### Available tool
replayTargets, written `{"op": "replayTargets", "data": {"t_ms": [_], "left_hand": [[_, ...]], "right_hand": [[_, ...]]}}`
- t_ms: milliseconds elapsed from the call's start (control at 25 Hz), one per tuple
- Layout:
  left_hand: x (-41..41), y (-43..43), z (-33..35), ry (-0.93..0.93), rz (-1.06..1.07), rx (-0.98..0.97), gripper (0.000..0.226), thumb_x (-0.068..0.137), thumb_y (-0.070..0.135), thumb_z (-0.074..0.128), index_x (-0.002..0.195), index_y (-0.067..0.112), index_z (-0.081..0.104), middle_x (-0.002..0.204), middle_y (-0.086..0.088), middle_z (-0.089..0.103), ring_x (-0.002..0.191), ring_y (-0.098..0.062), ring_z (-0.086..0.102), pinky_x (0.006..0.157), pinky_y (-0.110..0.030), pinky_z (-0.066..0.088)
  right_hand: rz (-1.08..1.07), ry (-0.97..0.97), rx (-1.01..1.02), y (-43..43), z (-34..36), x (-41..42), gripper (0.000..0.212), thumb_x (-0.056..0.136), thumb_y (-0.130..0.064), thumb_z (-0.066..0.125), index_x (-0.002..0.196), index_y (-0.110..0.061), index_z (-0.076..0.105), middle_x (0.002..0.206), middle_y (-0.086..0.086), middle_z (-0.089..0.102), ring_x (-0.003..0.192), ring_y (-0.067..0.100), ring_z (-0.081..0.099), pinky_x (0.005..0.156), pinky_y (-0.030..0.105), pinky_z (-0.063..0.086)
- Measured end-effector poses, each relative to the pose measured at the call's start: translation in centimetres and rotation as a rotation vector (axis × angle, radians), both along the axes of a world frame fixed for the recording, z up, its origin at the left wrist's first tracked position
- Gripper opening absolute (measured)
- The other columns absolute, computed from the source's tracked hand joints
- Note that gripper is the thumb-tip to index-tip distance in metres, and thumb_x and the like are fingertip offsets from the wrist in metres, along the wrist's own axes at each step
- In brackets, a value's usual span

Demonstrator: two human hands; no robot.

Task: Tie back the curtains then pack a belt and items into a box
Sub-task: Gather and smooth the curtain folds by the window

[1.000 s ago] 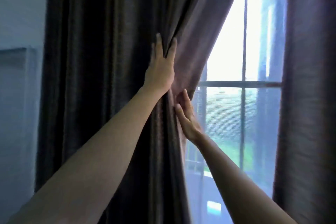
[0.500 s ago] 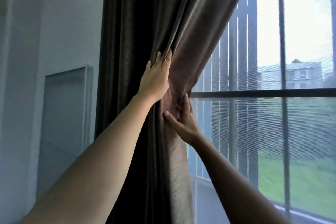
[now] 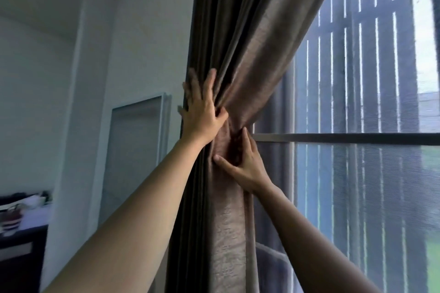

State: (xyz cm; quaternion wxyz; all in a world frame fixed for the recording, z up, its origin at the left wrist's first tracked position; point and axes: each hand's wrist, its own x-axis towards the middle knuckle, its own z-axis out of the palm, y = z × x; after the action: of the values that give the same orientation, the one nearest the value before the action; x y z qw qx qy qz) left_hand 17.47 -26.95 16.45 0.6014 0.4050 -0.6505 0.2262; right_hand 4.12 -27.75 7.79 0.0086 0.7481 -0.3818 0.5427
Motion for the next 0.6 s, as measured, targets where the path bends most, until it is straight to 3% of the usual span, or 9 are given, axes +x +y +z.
{"op": "replayTargets", "data": {"t_ms": [40,120,200,280,360,480,600], "left_hand": [[0.9,-0.8,-0.3,0.138,-0.141,0.089,0.099,0.084,0.027,0.066,0.148,0.030,-0.009,0.157,-0.013,-0.015,0.145,-0.036,-0.002,0.109,-0.063,0.014],[2.5,-1.9,-0.6,0.319,-0.366,0.209,0.106,0.082,0.031,0.069,0.147,0.027,-0.015,0.158,-0.014,0.005,0.143,-0.031,0.019,0.113,-0.041,0.024],[3.8,-2.9,-0.2,0.350,-0.356,0.293,0.100,0.085,0.032,0.066,0.149,0.021,-0.011,0.150,-0.013,0.034,0.131,-0.027,0.044,0.095,-0.021,0.034],[4.8,-3.7,0.4,0.365,-0.270,0.363,0.079,0.087,0.033,0.063,0.148,0.010,0.019,0.140,-0.014,0.048,0.122,-0.028,0.052,0.087,-0.022,0.039],[5.6,-5.0,0.5,0.345,-0.156,0.365,0.048,0.090,0.032,0.058,0.127,0.002,0.051,0.123,-0.017,0.061,0.110,-0.031,0.059,0.078,-0.026,0.042],[6.5,-5.6,0.6,0.273,-0.059,0.369,0.034,0.095,0.027,0.050,0.114,0.000,0.056,0.110,-0.019,0.064,0.103,-0.034,0.060,0.072,-0.027,0.038],[6.8,-5.3,0.6,0.191,-0.082,0.377,0.031,0.097,0.023,0.048,0.120,0.002,0.049,0.115,-0.018,0.062,0.107,-0.033,0.058,0.076,-0.026,0.038]], "right_hand": [[0.003,0.002,-0.007,-0.7,0.0,0.6,0.113,0.070,-0.064,0.066,0.150,-0.019,0.001,0.159,0.003,0.011,0.145,0.015,0.012,0.119,0.037,0.020],[0.021,0.016,-0.009,-1.9,0.1,2.0,0.113,0.070,-0.063,0.067,0.150,-0.021,-0.001,0.159,0.002,0.008,0.145,0.014,0.011,0.119,0.036,0.019],[0.041,0.029,0.006,-3.1,0.4,3.3,0.114,0.070,-0.062,0.068,0.150,-0.023,-0.003,0.159,0.003,0.004,0.146,0.015,0.008,0.119,0.036,0.016],[0.041,0.050,0.040,-4.3,0.8,4.3,0.113,0.070,-0.062,0.068,0.150,-0.025,-0.003,0.159,0.004,0.001,0.146,0.018,0.007,0.118,0.032,0.013],[0.054,0.080,0.093,-5.7,1.0,5.6,0.112,0.070,-0.061,0.069,0.150,-0.025,-0.001,0.159,0.005,-0.001,0.146,0.019,0.007,0.113,0.025,0.010],[0.054,0.153,0.196,-7.6,1.2,6.9,0.109,0.073,-0.060,0.067,0.150,-0.023,0.000,0.159,0.005,-0.003,0.146,0.022,0.006,0.113,0.026,0.010],[0.052,0.004,0.047,-7.7,2.6,7.0,0.079,0.087,-0.045,0.058,0.148,-0.017,0.017,0.153,0.012,0.020,0.141,0.027,0.023,0.110,0.027,0.020]]}}
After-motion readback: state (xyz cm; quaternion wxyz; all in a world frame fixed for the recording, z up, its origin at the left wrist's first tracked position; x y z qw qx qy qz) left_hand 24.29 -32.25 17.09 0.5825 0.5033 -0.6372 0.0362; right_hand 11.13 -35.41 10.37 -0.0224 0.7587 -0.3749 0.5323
